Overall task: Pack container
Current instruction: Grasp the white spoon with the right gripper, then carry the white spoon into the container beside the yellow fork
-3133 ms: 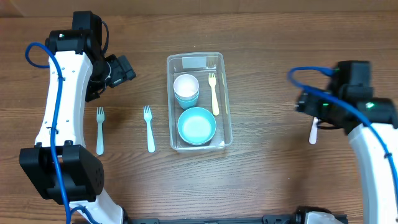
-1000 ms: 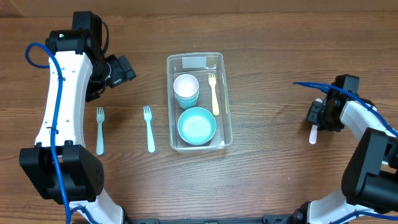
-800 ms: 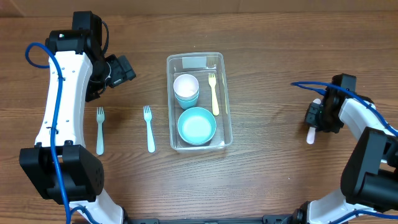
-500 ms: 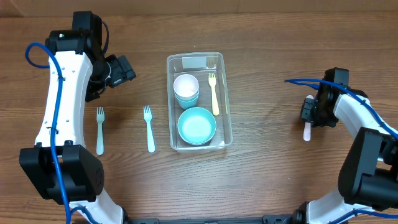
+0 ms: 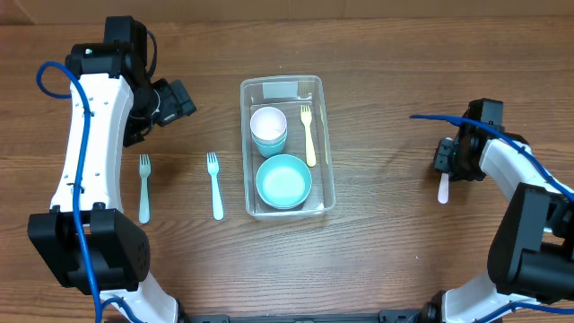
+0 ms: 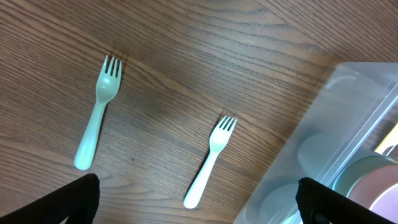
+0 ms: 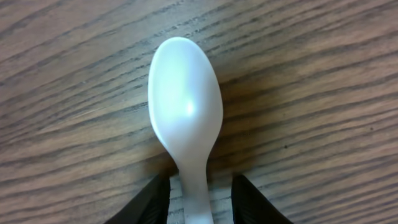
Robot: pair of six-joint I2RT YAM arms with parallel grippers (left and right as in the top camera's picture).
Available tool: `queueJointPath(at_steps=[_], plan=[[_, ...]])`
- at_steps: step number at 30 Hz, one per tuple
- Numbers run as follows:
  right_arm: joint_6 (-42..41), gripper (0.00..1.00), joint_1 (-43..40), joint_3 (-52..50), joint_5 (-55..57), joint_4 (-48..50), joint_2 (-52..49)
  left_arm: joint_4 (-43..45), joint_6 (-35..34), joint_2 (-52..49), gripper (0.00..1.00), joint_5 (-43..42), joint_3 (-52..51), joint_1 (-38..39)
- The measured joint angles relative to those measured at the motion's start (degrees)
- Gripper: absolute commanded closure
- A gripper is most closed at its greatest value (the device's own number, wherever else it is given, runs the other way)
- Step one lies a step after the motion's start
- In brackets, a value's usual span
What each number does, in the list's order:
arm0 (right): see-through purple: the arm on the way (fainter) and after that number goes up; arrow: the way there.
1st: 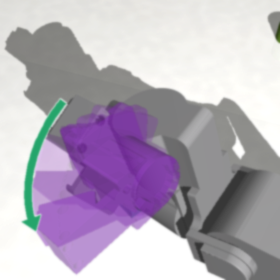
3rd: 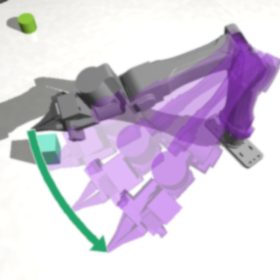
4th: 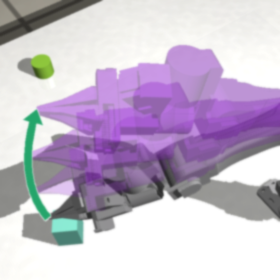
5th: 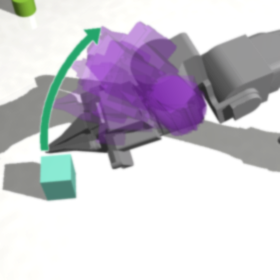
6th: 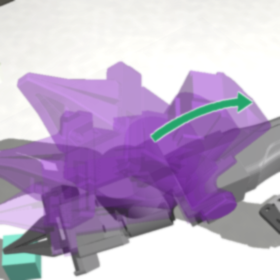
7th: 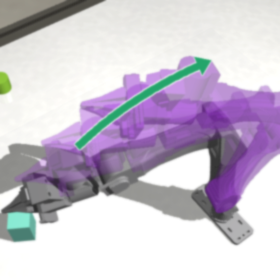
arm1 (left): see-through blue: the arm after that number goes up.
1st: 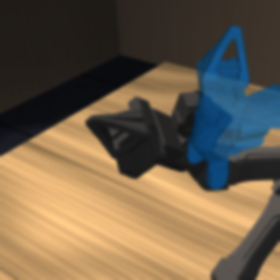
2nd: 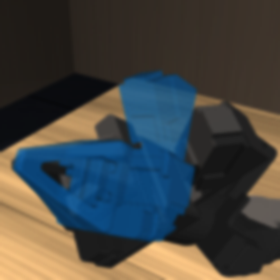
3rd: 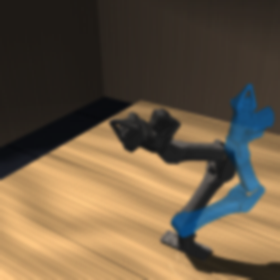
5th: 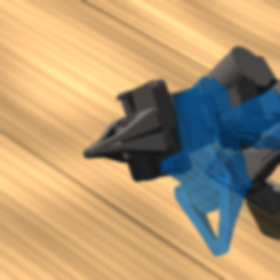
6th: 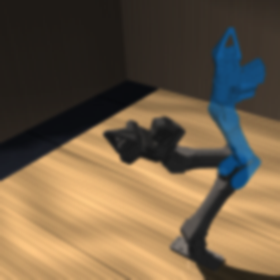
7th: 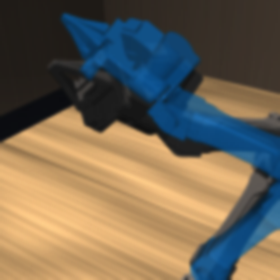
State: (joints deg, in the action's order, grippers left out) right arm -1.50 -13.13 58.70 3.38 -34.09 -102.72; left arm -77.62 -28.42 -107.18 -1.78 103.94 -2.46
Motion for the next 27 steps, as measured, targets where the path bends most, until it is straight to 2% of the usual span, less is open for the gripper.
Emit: queueJointPath(at_steps=[5, 10, 19, 27], plan=[[0.0, 0.75, 0.0, -2.1, 0.0, 2.8, 0.0, 0.0, 0.0, 0.0, 0.00, 0.0, 0.0, 0.0], [0.0, 0.85, 0.0, -2.1, 0.0, 3.1, 0.0, 0.0, 0.0, 0.0, 0.00, 0.0, 0.0, 0.0], [-0.8, 0.88, 1.0, 2.6, -1.1, -5.6, -0.1, 0.0, 0.0, 0.0, 0.00, 0.0, 0.0, 0.0], [-0.9, 0.88, 9.4, 13.0, -1.1, -13.5, -0.1, 0.0, 0.0, 0.0, 0.00, 0.0, 0.0, 0.0]])
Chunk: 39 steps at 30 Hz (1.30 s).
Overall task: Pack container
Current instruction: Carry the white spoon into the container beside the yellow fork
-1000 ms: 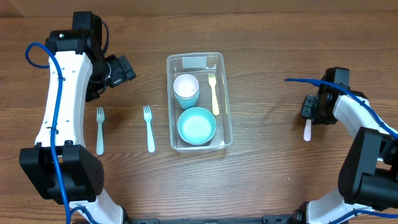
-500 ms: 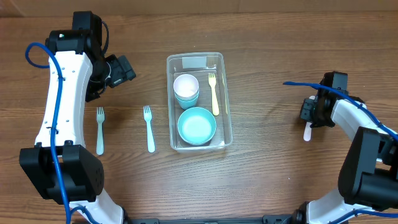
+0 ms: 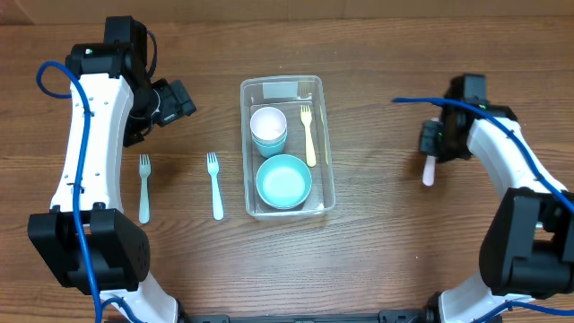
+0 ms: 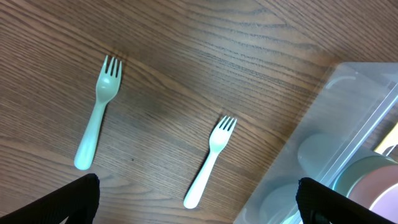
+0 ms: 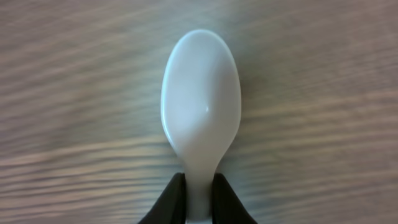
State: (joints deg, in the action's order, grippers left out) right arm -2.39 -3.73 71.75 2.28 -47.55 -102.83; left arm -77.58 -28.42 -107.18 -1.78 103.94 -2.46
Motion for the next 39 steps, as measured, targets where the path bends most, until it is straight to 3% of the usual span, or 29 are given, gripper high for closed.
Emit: queueJointPath(at_steps=[14, 25, 34, 38, 39], plan=[[-2.3, 0.90, 15.5, 15.6, -1.9, -9.3, 0.0, 0.0, 0.0, 0.0, 0.00, 0.0, 0.0, 0.0], [-7.9, 0.91, 29.4, 16.3, -2.4, -5.9, 0.2, 0.0, 0.0, 0.0, 0.00, 0.0, 0.0, 0.0], [-10.6, 0.92, 31.1, 16.3, -3.5, -4.0, -0.3, 0.0, 0.0, 0.0, 0.00, 0.0, 0.0, 0.0], [-10.9, 0.88, 32.0, 16.3, -3.6, -3.6, -0.6, 0.0, 0.0, 0.0, 0.00, 0.0, 0.0, 0.0], [-10.9, 0.80, 32.1, 16.3, -3.7, -3.6, -0.6, 0.0, 0.0, 0.0, 0.00, 0.0, 0.0, 0.0]])
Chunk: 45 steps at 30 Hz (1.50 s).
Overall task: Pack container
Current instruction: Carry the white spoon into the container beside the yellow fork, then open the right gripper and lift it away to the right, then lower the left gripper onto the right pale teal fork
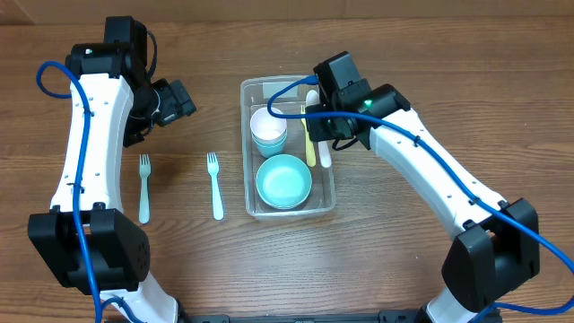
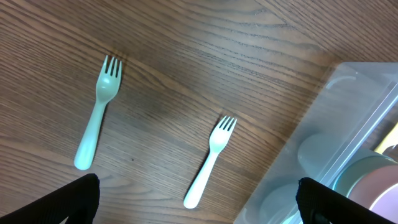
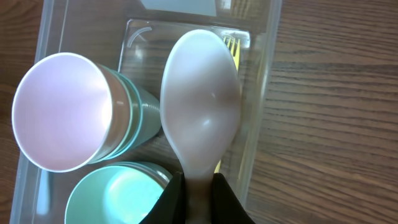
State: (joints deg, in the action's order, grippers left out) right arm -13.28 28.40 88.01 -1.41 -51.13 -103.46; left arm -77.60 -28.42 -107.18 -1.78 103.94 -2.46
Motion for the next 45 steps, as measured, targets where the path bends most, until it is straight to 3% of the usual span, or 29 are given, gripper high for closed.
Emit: queueJointPath(at_steps=[1, 4, 16, 24, 25, 26, 38, 42, 45], plan=[[0.0, 0.67, 0.2, 0.0, -0.1, 0.0, 0.0, 0.0, 0.0, 0.0, 0.00, 0.0, 0.0, 0.0], [0.1, 0.51, 0.4, 0.0, -0.6, 0.1, 0.0, 0.0, 0.0, 0.0, 0.00, 0.0, 0.0, 0.0], [-0.5, 0.50, -2.8, 0.0, -0.8, -1.4, 1.8, 0.0, 0.0, 0.0, 0.00, 0.0, 0.0, 0.0], [-1.6, 0.32, -26.6, 0.8, 4.2, -15.1, 13.6, 0.0, 0.0, 0.0, 0.00, 0.0, 0.0, 0.0], [-1.6, 0.27, -28.5, 0.8, 4.3, -15.8, 13.5, 0.0, 0.0, 0.0, 0.00, 0.0, 0.0, 0.0], [-1.6, 0.00, -30.1, 0.8, 4.4, -16.4, 13.4, 0.0, 0.0, 0.0, 0.00, 0.0, 0.0, 0.0], [-1.7, 0.00, -34.3, 0.8, 4.6, -17.0, 13.3, 7.8, 0.0, 0.0, 0.00, -0.2, -0.1, 0.0], [-1.7, 0.00, -34.3, 0.8, 4.6, -17.0, 13.3, 4.1, 0.0, 0.0, 0.11, -2.4, -0.1, 0.3], [-1.7, 0.00, -34.3, 0.8, 4.6, -17.1, 13.3, 1.5, 1.4, 0.0, 0.11, -1.9, -1.3, 3.0]])
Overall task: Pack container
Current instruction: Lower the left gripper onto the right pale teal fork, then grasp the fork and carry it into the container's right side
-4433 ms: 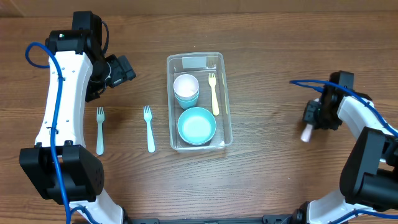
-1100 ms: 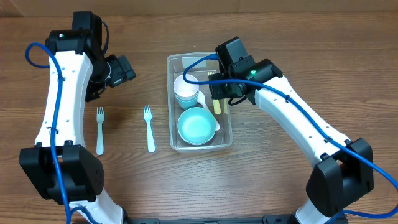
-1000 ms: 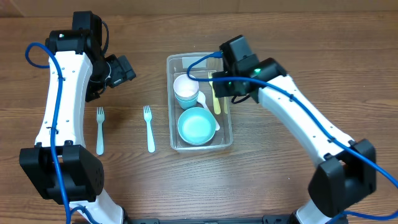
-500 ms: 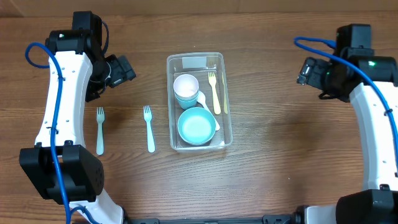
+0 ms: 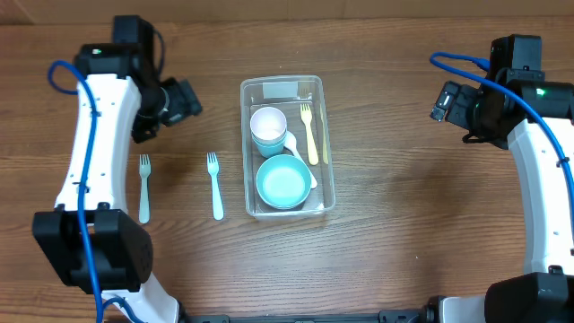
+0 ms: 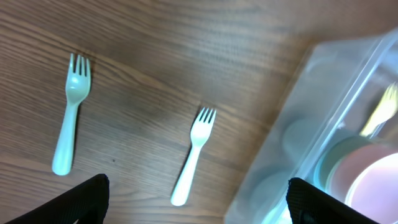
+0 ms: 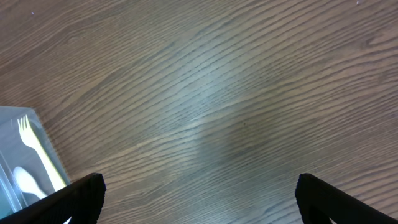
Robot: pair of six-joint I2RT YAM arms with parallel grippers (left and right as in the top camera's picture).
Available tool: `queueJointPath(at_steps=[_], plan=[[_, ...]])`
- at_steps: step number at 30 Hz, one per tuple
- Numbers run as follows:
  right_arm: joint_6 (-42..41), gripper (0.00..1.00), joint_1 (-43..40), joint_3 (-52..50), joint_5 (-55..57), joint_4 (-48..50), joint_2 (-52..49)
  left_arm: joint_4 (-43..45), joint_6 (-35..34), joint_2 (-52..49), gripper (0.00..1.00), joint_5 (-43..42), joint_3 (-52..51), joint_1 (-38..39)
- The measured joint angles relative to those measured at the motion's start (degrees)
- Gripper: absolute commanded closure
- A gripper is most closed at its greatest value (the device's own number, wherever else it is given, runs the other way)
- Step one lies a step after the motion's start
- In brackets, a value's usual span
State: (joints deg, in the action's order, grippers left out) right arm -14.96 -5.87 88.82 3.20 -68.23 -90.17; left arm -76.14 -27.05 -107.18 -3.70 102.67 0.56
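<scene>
A clear plastic container stands mid-table. Inside are stacked cups with a pink one on top, a teal bowl, a yellow fork and a white spoon between cups and fork. Two pale teal forks lie on the table left of it: one far left, one nearer; both forks show in the left wrist view. My left gripper is open above them. My right gripper is open and empty over bare wood at the right.
The container's corner with the yellow fork and the spoon shows at the left edge of the right wrist view. Blue cables run along both arms. Wooden tabletop surrounds the container.
The white spoon, held over the container by my right gripper, now lies inside it. The right gripper is open and back at the table's right side. My left gripper has shifted slightly toward the container.
My right gripper stood around the white spoon on the table at the right. Then it was shut on the spoon and held it off the wood, then over the container. Now the spoon rests in the container. The two teal forks stayed put.
</scene>
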Motion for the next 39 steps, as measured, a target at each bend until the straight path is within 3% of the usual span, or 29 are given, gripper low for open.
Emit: queueJointPath(at_steps=[7, 12, 23, 26, 28, 31, 36, 39], plan=[[0.0, 0.00, 0.0, 0.0, 0.0, 0.0, 0.0, 6.6, 0.0, 0.0, 0.18, 2.2, -19.1, 11.0], [0.0, 0.00, 0.0, 0.0, 0.0, 0.0, 0.0, 11.2, -0.9, 0.0, 0.27, 2.3, -28.5, 10.3], [0.0, 0.00, 0.0, 0.0, 0.0, 0.0, 0.0, 28.1, -1.9, 0.0, 0.35, 2.0, -38.3, 10.1], [0.0, 0.00, 0.0, 0.0, 0.0, 0.0, 0.0, 30.2, -2.2, 0.0, 0.47, 2.4, -38.4, 10.1], [0.0, 0.00, 0.0, 0.0, 0.0, 0.0, 0.0, 31.6, -2.6, 0.0, 0.62, 3.3, -38.4, 10.1], [0.0, 0.00, 0.0, 0.0, 0.0, 0.0, 0.0, 31.9, -2.8, 0.0, 0.71, 4.8, -38.5, 10.1], [0.0, 0.00, 0.0, 0.0, 0.0, 0.0, 0.0, 32.0, -2.8, 0.0, 0.75, 6.1, -38.6, 10.1], [0.0, 0.00, 0.0, 0.0, 0.0, 0.0, 0.0, 32.1, -2.2, 0.0, 0.90, 6.4, -38.6, 10.1]])
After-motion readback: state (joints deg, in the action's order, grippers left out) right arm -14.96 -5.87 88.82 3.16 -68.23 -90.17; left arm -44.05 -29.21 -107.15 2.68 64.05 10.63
